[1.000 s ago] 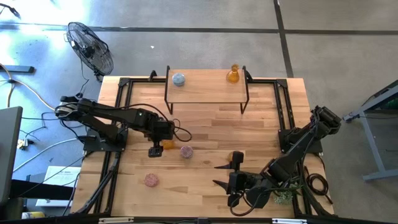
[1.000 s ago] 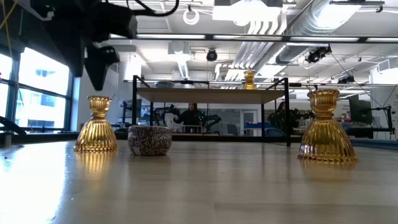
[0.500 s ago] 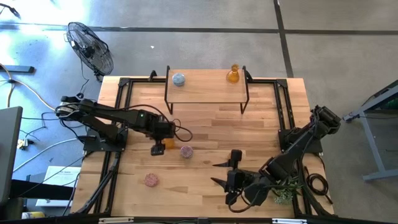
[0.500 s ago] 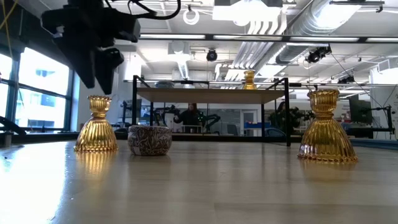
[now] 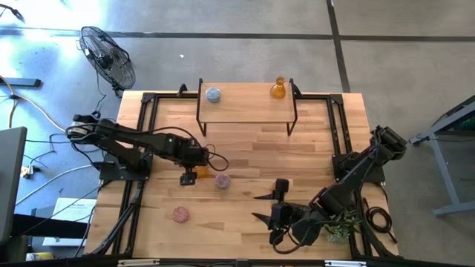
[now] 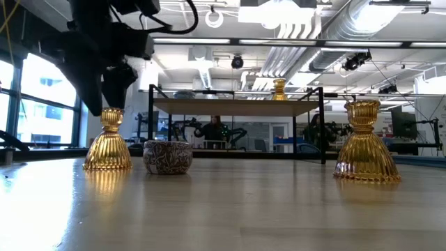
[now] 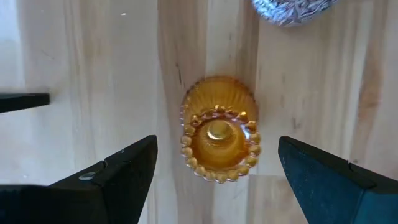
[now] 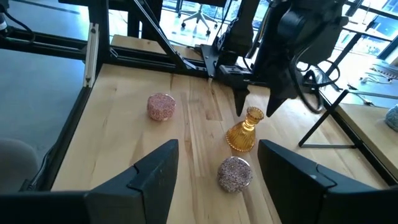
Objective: Pick & Place candle stick holders
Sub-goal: Put the left orange candle holder on the shelf
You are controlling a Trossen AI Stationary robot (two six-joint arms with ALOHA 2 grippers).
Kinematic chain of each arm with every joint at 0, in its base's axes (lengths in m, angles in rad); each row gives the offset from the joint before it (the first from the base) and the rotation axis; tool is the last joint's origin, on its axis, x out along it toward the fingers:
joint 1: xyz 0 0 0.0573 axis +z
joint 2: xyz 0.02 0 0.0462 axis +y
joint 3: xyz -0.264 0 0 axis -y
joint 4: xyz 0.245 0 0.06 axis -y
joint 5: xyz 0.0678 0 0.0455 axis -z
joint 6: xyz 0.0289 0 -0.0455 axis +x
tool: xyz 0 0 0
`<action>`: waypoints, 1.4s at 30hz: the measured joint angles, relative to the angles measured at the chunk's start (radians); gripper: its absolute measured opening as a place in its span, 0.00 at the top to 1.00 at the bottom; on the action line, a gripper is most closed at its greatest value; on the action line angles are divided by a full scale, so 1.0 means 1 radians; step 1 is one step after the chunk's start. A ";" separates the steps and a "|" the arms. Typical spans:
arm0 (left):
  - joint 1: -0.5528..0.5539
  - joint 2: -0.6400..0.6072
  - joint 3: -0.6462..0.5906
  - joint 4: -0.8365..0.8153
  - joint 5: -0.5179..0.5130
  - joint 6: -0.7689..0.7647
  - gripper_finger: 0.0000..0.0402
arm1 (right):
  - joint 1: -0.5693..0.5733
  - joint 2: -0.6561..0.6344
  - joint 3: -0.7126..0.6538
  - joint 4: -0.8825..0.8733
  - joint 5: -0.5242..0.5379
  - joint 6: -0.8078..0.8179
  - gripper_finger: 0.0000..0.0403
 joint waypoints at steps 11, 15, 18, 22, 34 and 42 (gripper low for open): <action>0.000 0.000 -0.002 0.070 0.011 0.030 0.18 | 0.000 0.000 0.000 0.000 0.032 -0.031 0.46; 0.000 0.000 -0.002 0.059 0.011 0.028 0.18 | 0.000 0.000 0.000 0.000 0.023 -0.028 0.46; 0.000 0.000 -0.002 0.058 0.011 0.016 0.18 | 0.000 0.000 0.000 0.000 0.021 -0.023 0.46; 0.000 0.000 -0.002 0.058 0.006 0.006 0.18 | 0.000 0.000 0.000 -0.001 0.021 -0.010 0.46; 0.000 0.000 -0.051 0.064 -0.048 0.004 0.18 | 0.000 0.000 0.000 -0.001 0.025 -0.016 0.46; 0.000 0.000 -0.051 0.070 -0.047 0.004 0.18 | -0.006 0.000 0.000 -0.001 0.051 -0.016 0.46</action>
